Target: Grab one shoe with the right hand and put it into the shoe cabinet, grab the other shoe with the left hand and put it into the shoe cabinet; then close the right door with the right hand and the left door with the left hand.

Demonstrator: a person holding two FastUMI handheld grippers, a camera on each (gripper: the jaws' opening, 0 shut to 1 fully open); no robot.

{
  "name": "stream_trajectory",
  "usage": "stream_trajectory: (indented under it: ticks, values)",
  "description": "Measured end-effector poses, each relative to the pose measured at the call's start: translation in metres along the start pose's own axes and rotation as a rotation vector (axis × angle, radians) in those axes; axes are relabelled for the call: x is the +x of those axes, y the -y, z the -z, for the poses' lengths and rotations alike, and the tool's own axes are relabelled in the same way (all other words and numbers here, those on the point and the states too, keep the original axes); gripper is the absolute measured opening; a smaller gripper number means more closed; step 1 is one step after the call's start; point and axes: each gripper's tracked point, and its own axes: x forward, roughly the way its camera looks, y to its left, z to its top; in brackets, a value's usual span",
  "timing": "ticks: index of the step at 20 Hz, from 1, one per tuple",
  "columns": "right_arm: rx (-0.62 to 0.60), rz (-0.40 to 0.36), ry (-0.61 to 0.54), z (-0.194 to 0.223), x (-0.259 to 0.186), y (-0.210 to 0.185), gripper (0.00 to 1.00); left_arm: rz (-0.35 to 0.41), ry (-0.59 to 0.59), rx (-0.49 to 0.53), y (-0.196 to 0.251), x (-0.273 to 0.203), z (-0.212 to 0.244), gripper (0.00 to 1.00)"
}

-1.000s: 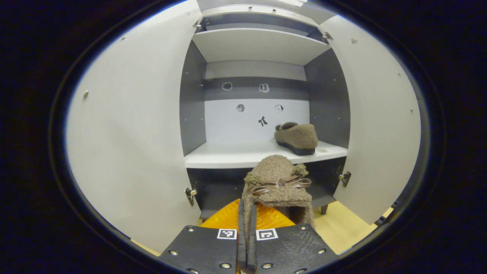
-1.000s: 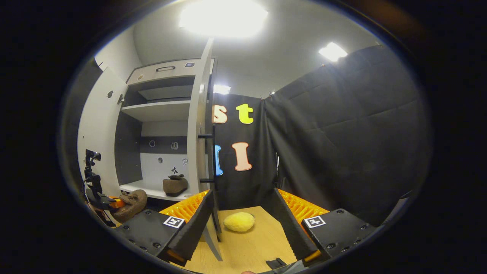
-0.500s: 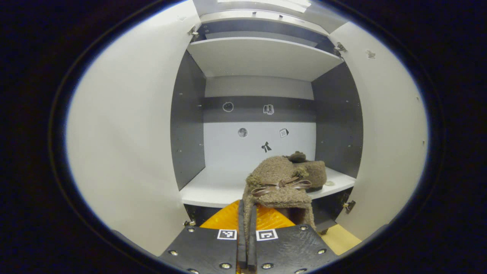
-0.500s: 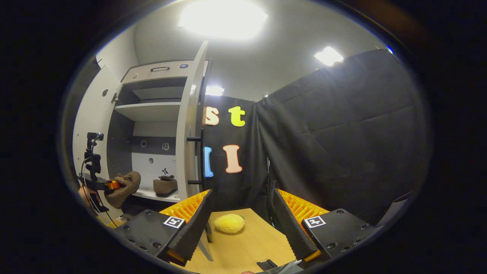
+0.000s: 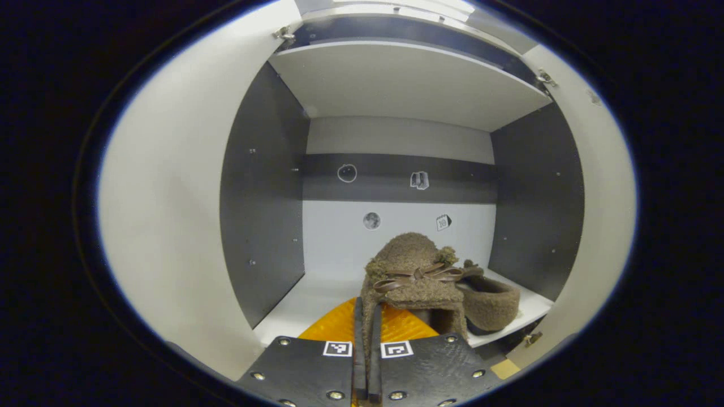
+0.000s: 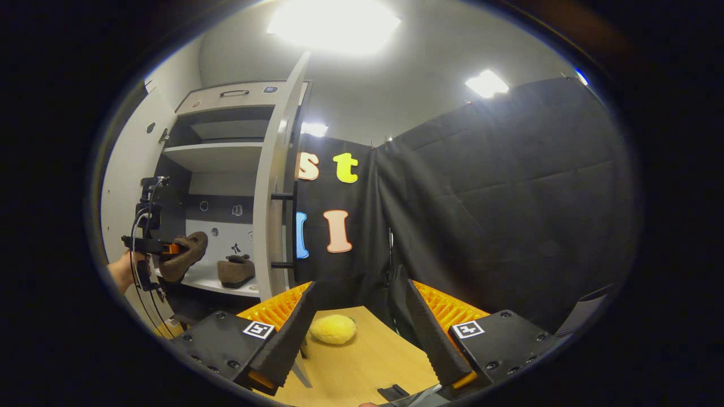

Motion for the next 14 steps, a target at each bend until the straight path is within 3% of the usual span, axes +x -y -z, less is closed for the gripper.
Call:
stream_trajectory:
  ticks: [7, 14]
  values:
    - [-0.013, 0.040, -0.021, 0.006, 0.005, 0.003, 0.98, -0.010, -0.078, 0.004, -0.004, 0.071, 0.005, 0.04]
    - [-0.023, 0.069, -0.041, 0.012, 0.008, 0.012, 0.98, -0.015, -0.198, 0.064, -0.003, 0.093, 0.035, 0.04]
